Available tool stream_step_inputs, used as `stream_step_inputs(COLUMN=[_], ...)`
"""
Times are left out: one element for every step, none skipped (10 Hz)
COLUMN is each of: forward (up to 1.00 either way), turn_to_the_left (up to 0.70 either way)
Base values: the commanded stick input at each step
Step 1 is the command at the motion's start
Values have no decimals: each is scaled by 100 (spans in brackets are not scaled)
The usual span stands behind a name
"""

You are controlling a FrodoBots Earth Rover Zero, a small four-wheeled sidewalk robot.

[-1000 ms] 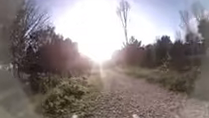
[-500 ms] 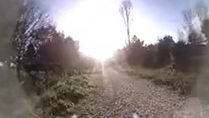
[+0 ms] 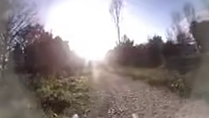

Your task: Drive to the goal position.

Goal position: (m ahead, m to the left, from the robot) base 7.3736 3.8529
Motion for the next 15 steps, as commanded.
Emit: stream_step_inputs(forward=[50, 50, 50, 50, 50, 50, 50, 50, 50, 50, 50, 50, 50, 50, 50], turn_to_the_left=[0, 0, 0, 0, 0, 0, 0, 0, 0, 0, 0, 0, 0, 0, 0])
